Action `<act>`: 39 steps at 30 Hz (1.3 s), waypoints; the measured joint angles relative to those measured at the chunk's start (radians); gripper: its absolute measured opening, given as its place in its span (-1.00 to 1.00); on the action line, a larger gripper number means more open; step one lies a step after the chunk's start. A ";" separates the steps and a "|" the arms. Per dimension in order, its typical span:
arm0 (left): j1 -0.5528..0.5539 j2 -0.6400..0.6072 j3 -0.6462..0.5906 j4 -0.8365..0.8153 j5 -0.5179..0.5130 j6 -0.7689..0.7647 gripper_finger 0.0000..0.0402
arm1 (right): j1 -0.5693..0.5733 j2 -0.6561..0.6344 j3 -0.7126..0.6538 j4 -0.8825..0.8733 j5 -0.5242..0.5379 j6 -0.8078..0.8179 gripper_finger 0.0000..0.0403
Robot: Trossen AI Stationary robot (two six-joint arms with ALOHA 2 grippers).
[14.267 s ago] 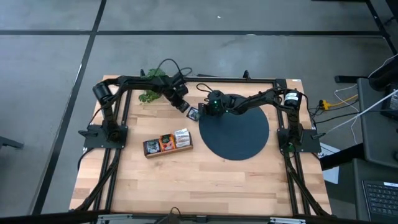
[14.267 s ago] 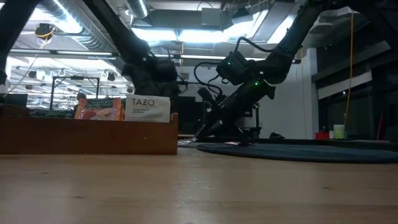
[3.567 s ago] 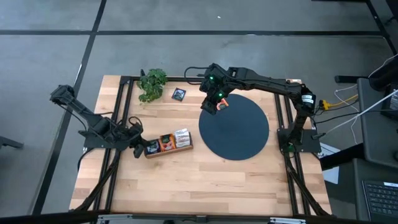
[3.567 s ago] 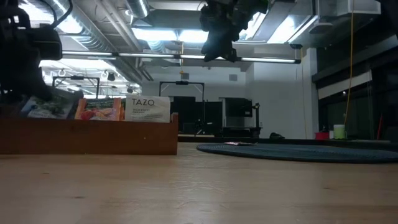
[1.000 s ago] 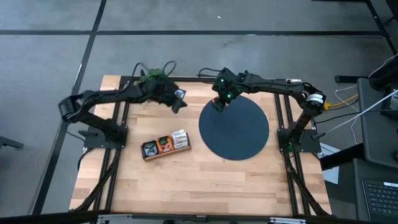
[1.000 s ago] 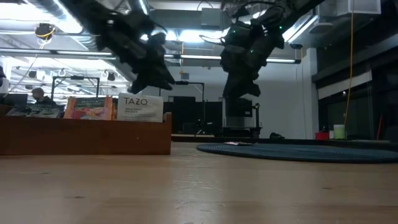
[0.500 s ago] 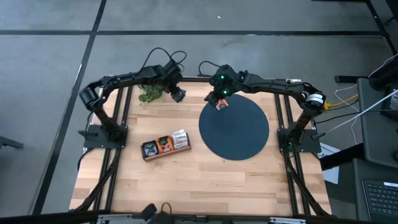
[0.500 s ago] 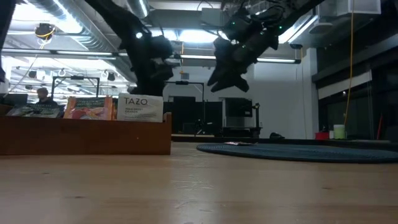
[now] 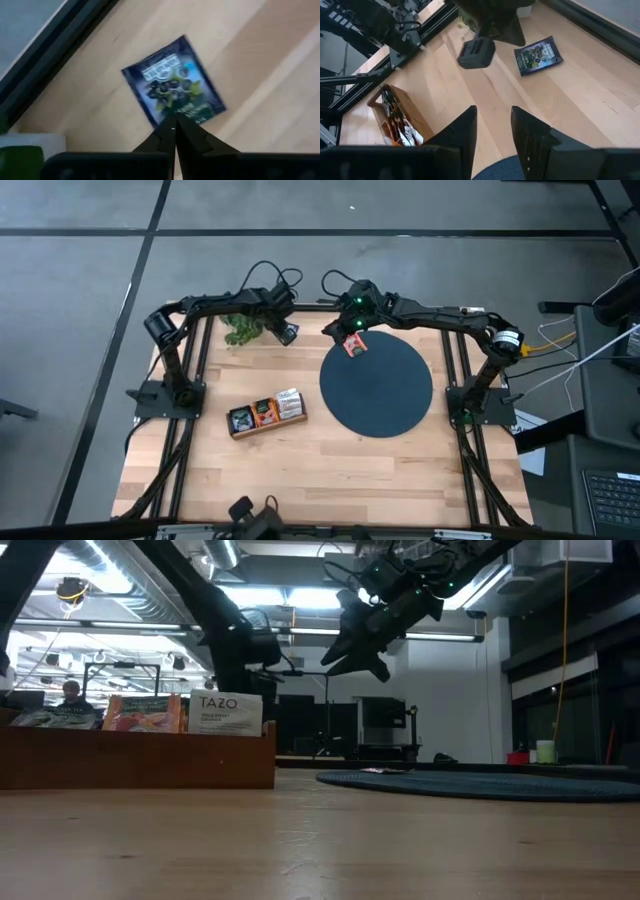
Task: Pick & Place Tea
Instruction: Put the purple tea bag into the left section of the wooden organizer
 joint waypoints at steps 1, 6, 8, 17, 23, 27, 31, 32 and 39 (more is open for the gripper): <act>0.004 0.010 0.000 0.004 0.003 0.005 -0.99 | 0.000 0.000 0.000 0.000 0.000 0.000 -0.40; 0.008 0.075 0.000 0.002 0.075 0.012 -0.99 | 0.000 0.000 0.000 0.000 0.000 0.000 -0.40; 0.000 0.095 0.000 0.001 0.078 0.015 -0.99 | 0.000 0.000 0.000 0.000 0.000 0.000 -0.40; -0.032 0.104 -0.004 -0.026 0.150 0.149 -0.99 | 0.000 0.000 0.000 -0.002 0.000 -0.001 -0.40; -0.082 0.105 -0.006 -0.046 0.231 0.248 -0.99 | 0.000 0.000 0.002 -0.053 -0.091 0.052 -0.40; -0.132 0.105 -0.006 -0.044 0.235 0.292 -0.99 | 0.001 0.001 0.002 -0.123 -0.100 0.062 -0.40; -0.192 0.105 -0.006 -0.040 0.243 0.337 -0.99 | 0.021 0.001 0.002 -0.149 -0.039 0.130 -0.40; -0.207 0.106 -0.007 -0.040 0.253 0.345 -0.99 | 0.031 0.002 0.002 -0.152 -0.033 0.145 -0.40; -0.293 0.107 -0.008 -0.003 0.265 0.359 -0.99 | 0.122 0.002 0.002 -0.264 0.111 0.153 -0.40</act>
